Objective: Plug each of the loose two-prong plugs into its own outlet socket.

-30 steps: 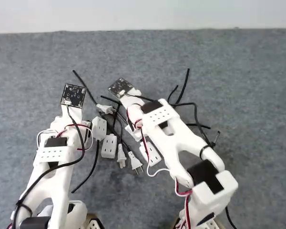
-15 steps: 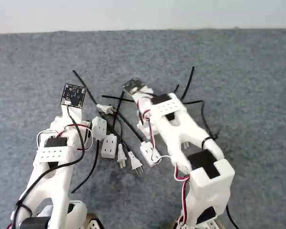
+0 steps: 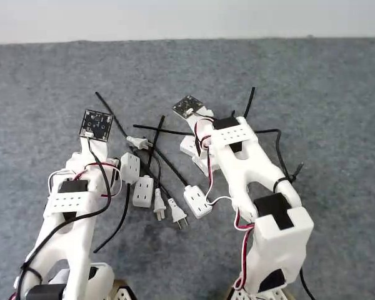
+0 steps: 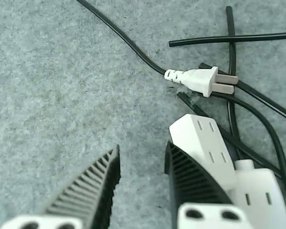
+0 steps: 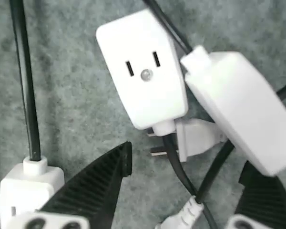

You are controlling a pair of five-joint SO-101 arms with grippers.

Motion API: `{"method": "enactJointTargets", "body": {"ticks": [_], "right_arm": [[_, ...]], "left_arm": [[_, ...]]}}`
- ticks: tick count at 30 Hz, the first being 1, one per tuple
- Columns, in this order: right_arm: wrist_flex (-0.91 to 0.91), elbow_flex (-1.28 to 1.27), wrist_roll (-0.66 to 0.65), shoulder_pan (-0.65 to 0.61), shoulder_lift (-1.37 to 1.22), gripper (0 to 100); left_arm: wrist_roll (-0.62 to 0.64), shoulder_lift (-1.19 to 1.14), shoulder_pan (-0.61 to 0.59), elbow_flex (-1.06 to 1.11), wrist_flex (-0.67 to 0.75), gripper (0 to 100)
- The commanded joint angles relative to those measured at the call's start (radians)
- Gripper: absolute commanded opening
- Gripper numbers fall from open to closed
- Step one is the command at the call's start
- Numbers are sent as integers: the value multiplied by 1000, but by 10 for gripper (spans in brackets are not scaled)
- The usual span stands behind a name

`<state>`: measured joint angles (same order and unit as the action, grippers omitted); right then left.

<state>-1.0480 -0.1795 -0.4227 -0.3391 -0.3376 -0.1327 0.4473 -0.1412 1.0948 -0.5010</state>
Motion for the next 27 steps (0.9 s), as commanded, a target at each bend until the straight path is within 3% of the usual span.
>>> {"method": "enactJointTargets", "body": {"ticks": [1,9,16,27], "right_arm": [[-15,91,-17,12,-44,358],[-174,281,-15,10,-193,348],[-248,433,-8,13,-302,74],[-292,459,-15,-7,-367,9]], "left_arm": [[-15,8,2,-7,32,160],[-15,8,2,-7,32,160],[-15,8,2,-7,32,160],[-15,8,2,-7,32,160]]}}
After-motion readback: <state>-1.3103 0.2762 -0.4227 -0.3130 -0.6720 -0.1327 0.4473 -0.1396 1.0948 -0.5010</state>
